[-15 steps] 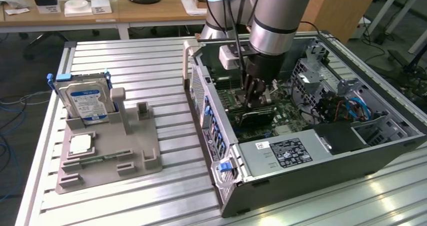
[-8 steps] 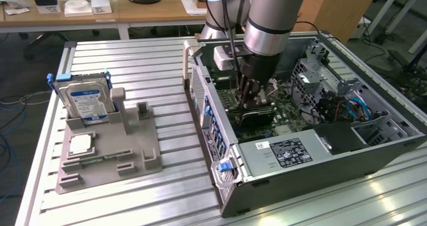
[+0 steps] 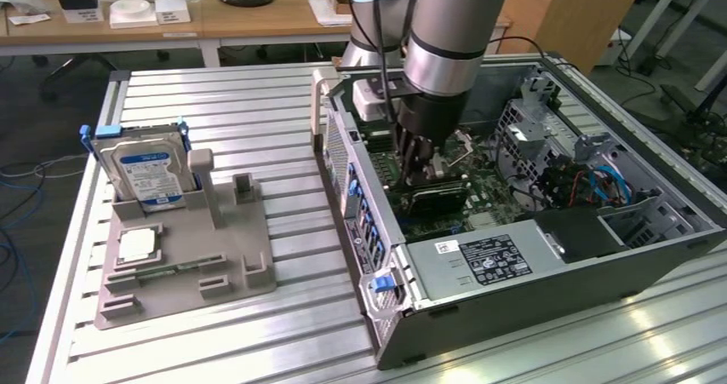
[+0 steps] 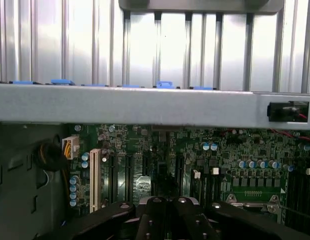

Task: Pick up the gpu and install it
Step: 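Press down on the gpu until it lock into place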

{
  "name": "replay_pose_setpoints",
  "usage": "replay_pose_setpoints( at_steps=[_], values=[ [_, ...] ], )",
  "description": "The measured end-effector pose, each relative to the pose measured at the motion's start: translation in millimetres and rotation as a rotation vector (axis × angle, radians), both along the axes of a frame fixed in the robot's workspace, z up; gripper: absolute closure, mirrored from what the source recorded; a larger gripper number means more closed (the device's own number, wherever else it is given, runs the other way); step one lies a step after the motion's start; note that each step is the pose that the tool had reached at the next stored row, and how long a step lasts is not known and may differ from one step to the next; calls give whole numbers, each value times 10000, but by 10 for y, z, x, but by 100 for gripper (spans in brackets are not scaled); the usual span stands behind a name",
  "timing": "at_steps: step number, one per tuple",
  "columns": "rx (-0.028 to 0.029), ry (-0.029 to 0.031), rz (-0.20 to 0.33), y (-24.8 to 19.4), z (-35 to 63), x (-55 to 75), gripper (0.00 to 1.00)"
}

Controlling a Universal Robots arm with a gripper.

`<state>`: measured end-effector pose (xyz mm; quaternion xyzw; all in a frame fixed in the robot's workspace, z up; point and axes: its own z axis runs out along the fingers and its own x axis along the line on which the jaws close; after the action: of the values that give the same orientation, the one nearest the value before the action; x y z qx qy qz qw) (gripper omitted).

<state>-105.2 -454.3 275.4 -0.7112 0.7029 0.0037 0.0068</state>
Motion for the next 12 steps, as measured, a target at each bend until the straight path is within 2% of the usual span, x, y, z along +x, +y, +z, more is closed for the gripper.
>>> replay_pose_setpoints(
  at_steps=[7,12],
  values=[
    [1,-1,1,0,-14,-15,89],
    [0,4,2,0,-60,-20,89]
  ],
)
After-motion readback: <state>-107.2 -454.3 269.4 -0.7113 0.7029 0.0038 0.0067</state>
